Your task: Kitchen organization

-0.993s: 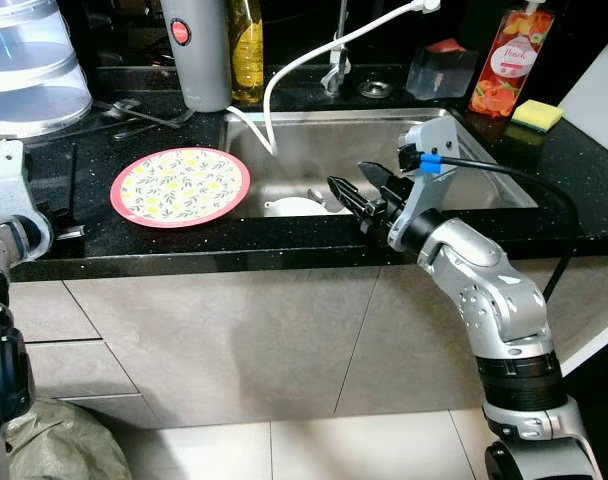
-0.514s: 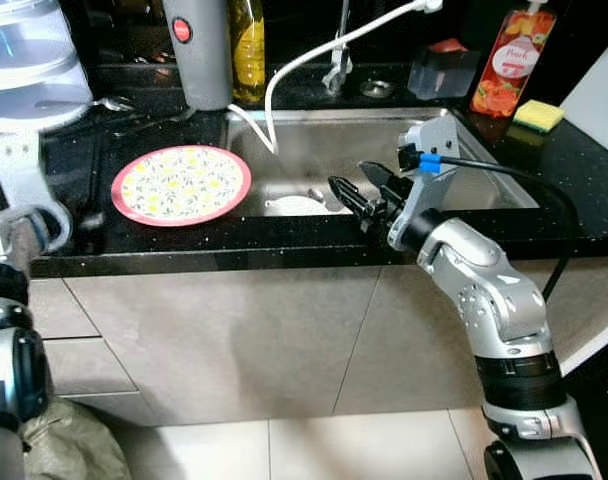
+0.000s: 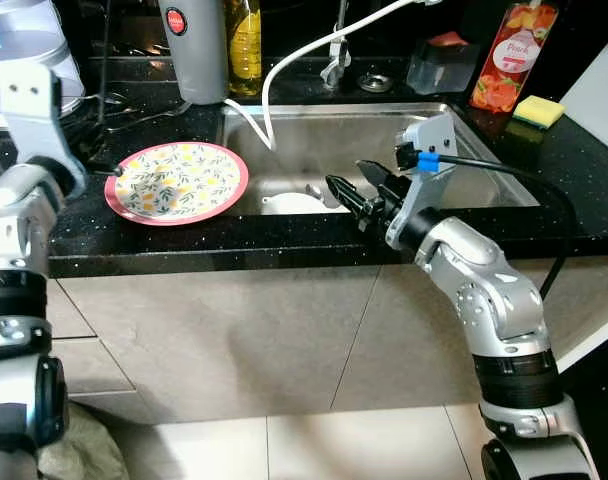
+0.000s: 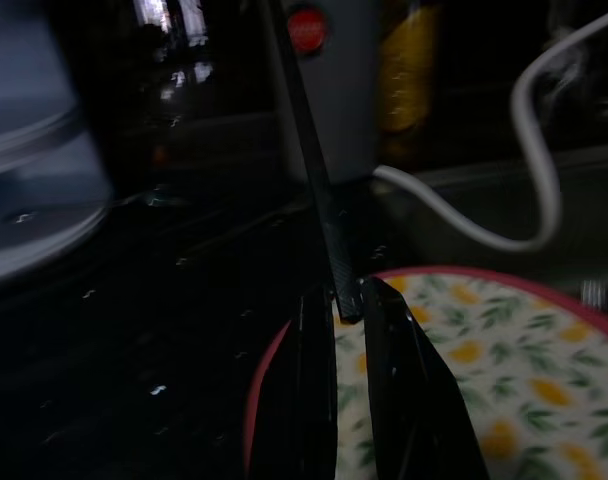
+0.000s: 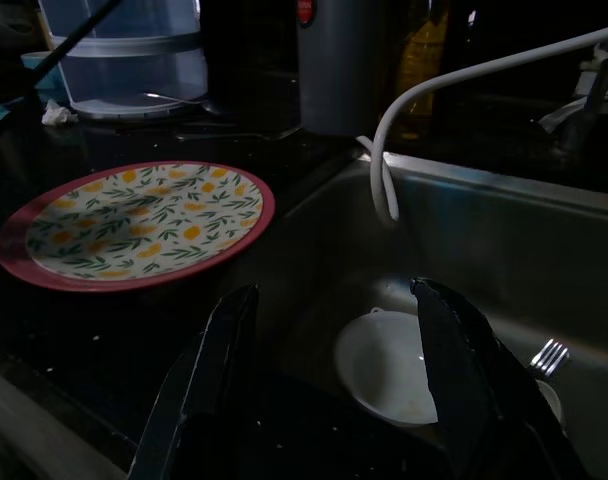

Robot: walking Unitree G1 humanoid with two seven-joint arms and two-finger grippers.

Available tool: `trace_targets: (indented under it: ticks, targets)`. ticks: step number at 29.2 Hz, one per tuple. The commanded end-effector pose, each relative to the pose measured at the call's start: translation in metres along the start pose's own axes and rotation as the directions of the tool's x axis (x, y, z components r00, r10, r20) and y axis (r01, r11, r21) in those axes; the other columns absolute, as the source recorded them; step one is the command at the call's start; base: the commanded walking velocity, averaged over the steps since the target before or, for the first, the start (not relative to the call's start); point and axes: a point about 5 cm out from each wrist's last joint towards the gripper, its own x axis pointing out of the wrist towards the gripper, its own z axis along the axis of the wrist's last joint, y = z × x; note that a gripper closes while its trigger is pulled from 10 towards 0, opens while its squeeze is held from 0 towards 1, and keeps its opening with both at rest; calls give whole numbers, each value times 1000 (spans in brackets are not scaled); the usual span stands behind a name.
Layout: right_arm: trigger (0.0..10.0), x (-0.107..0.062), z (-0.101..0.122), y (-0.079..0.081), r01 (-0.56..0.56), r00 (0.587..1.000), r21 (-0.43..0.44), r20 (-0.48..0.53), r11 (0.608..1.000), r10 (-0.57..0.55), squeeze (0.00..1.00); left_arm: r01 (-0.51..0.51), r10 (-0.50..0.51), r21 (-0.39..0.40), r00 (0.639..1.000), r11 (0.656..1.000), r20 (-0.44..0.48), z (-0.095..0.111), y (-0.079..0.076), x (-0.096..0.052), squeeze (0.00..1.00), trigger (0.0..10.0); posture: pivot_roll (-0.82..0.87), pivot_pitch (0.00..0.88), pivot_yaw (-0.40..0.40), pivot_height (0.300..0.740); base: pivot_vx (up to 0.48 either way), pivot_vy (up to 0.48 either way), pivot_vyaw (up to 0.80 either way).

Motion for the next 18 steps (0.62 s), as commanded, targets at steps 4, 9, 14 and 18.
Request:
trace_targets:
  ticks: [4,9,14,18]
  targets:
    - [10000,4,10,-8,68,995,35,77,997,-71,0,294,-295,38,956,955,6,-9,-68,-5,0,10000,89,2,-12,740,0,0,0]
    - [10000,4,21,-9,47,986,127,156,991,-67,0,585,-590,94,807,805,32,-13,-132,-31,0,10000,86,0,-10,740,0,0,0]
    - [10000,-5,41,4,-167,952,256,295,952,87,0,790,-778,-17,607,613,163,0,-167,-61,0,10000,78,0,-12,740,0,0,0]
    - [10000,-14,48,11,-305,916,350,362,885,172,0,837,-799,-68,541,544,264,13,-172,-72,0,10000,73,0,-7,740,0,0,0]
